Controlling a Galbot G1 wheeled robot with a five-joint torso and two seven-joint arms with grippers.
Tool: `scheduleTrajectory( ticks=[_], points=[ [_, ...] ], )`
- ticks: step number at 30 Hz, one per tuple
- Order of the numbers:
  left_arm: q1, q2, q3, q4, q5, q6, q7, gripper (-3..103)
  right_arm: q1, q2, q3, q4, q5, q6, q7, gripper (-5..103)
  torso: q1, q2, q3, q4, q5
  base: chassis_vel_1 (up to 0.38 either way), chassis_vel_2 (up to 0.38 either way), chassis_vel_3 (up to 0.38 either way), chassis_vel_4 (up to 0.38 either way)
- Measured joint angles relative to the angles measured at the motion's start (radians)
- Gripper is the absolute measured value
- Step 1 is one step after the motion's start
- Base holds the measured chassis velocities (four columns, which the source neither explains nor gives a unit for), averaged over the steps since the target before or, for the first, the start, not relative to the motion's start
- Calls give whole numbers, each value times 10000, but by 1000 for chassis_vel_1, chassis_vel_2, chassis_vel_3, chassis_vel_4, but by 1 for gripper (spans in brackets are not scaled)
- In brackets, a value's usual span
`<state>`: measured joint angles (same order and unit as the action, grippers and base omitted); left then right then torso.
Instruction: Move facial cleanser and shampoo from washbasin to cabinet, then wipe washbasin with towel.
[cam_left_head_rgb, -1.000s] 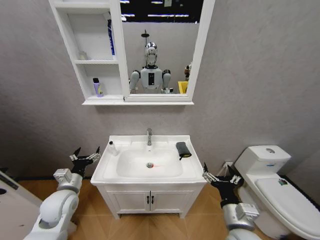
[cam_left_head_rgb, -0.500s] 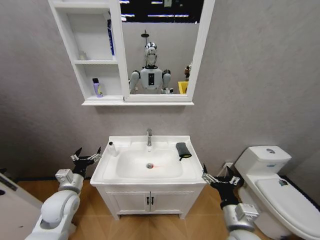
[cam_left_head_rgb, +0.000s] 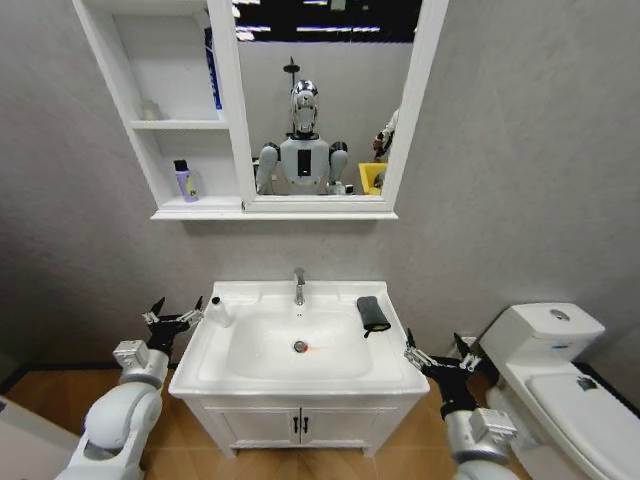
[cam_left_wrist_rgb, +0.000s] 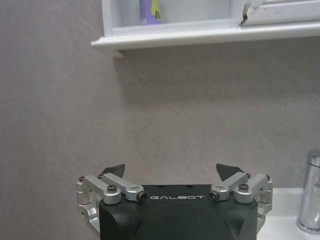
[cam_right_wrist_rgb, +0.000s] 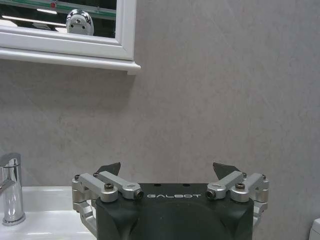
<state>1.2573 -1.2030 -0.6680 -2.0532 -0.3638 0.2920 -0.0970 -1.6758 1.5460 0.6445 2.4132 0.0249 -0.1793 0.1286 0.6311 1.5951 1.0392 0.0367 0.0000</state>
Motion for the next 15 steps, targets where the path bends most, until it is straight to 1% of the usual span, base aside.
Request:
scheduleTrajectory(
  ticks=[1, 3, 4, 6, 7, 9, 10, 13, 15],
  points=[
    [0, 0, 0, 0, 0, 0, 0, 100, 0, 0, 0, 0, 0, 0, 0, 100, 0, 0, 0, 0, 0, 0, 0, 0, 0],
    [-211, -204, 400, 515, 99, 64, 152, 100, 124, -6, -5, -25, -2, 0, 68, 100, -3, 2, -1, 0, 0, 0, 0, 0, 0],
    [-211, -204, 400, 515, 99, 64, 152, 100, 124, -6, -5, -25, -2, 0, 68, 100, -3, 2, -1, 0, 0, 0, 0, 0, 0],
    [-390, -348, 691, 1106, 412, 90, 389, 100, 198, -10, 17, -26, 24, 0, 147, 100, -3, 2, -1, 0, 1, 0, 0, 0, 0],
    [-390, -348, 691, 1106, 412, 90, 389, 100, 198, -10, 17, -26, 24, 0, 147, 100, -3, 2, -1, 0, 1, 0, 0, 0, 0],
    [-512, -482, 855, 1555, 640, 91, 507, 100, 211, -5, 69, -47, 69, 17, 174, 100, -2, 2, -1, -1, -1, 0, 0, 0, 0],
    [-690, -637, 1025, 2061, 810, 90, 571, 100, 222, 28, 149, -172, 119, 108, 198, 100, 2, 1, 0, 0, 0, 0, 0, 0, 0],
    [-863, -721, 1152, 2400, 861, 88, 572, 100, 235, 51, 189, -289, 127, 188, 201, 100, 2, 0, 0, -1, 1, 0, 0, 0, 0],
    [-1321, -857, 1372, 3162, 977, 52, 484, 100, 264, 59, 223, -471, 128, 348, 204, 100, 3, 1, 0, -1, 0, 0, 0, 0, 0]
  ],
)
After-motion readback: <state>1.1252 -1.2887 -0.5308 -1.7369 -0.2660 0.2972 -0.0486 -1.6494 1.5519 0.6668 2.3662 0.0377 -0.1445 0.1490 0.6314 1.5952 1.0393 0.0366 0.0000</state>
